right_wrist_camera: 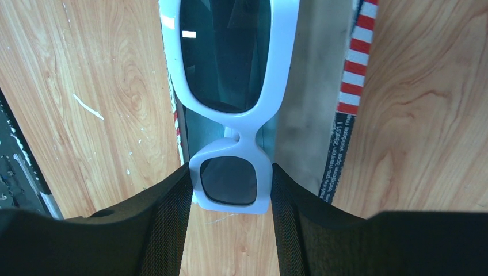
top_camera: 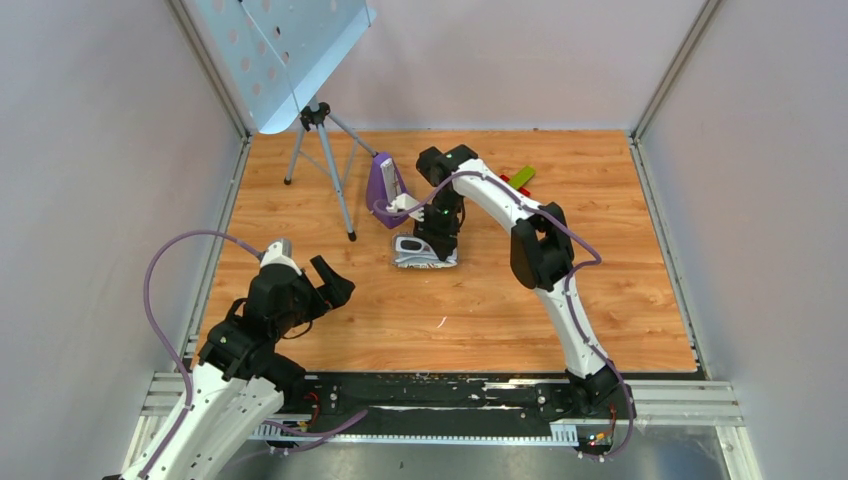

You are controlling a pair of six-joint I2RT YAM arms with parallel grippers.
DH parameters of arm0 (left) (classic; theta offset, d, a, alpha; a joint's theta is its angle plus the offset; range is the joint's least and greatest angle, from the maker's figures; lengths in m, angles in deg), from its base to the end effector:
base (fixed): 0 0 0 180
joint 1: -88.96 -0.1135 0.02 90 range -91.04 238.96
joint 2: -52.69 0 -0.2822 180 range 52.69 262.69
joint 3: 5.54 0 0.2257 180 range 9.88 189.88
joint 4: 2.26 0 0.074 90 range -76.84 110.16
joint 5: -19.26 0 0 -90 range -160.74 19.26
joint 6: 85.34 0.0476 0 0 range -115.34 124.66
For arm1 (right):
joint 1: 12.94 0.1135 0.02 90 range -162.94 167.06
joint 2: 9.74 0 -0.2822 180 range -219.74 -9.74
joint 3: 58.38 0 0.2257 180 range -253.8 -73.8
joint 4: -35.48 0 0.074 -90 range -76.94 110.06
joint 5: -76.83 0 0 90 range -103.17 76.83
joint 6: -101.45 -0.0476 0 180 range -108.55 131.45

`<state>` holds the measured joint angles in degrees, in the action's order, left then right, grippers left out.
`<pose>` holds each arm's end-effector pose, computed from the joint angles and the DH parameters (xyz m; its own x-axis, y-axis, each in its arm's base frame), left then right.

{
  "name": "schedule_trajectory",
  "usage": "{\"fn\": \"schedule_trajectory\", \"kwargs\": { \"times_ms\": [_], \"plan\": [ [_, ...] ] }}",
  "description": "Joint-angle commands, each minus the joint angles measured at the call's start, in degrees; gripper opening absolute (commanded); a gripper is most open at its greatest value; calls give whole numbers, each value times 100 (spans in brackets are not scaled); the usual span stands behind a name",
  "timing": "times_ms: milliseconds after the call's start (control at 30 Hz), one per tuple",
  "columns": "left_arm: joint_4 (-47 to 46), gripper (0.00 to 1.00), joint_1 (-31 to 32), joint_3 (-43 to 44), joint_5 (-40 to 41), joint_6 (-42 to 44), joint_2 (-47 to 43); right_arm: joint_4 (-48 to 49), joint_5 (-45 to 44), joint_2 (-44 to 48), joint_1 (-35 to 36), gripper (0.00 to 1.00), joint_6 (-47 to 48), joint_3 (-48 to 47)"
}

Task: Organize the sunglasses
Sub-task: Place the sunglasses in the sunglasses case.

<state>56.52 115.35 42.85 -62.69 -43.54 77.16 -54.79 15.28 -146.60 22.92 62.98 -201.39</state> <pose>0.0646 -0.0246 0.2527 -0.5926 -0.5299 -0.6066 -0.1570 0.8146 -0.5584 0.3613 0.2891 0.2154 -0.0673 -0.8980 -0.4348 -0.9762 -0.0307 0.2146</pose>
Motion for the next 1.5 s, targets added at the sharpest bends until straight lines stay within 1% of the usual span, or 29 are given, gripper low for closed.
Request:
{"fn": "schedule_trajectory", "kwargs": {
  "times_ms": [0, 167, 267, 433, 633, 833, 1033, 1200, 1300, 1467],
  "plan": [
    [-100, 100, -11, -82, 67, 66, -71, -240, 15, -14, -46, 22, 51, 163],
    [-142, 100, -11, -105, 64, 55, -88, -148, 9, -47, 51, 21, -146, 162],
    [-110, 100, -11, -99, 83, 70, -83, 5, -160, -27, 135, 20, -366, 254],
    [-45, 100, -11, -100, 271, 111, -113, 440, -501, 175, 301, 20, -766, 696],
    [-87, 100, -11, -28, 478, 212, -116, 790, -629, 332, 370, 20, -1214, 1107],
    [-141, 100, -3, 119, 584, 309, -47, 1377, -651, 664, 432, 19, -1769, 1556],
    [-249, 100, 47, 264, 734, 617, 18, 1604, -595, 941, 641, 19, -1486, 2077],
    [-440, 100, 140, 381, 1139, 1189, 56, 1682, -513, 1003, 742, 20, -1356, 2411],
    [-624, 100, 162, 456, 1347, 1338, 132, 1916, -596, 1075, 800, 20, -1333, 2740],
    [-1203, 96, 164, 669, 1037, 1610, 690, 2641, -1042, 1505, 981, 20, -1222, 3573]
  ]
}}
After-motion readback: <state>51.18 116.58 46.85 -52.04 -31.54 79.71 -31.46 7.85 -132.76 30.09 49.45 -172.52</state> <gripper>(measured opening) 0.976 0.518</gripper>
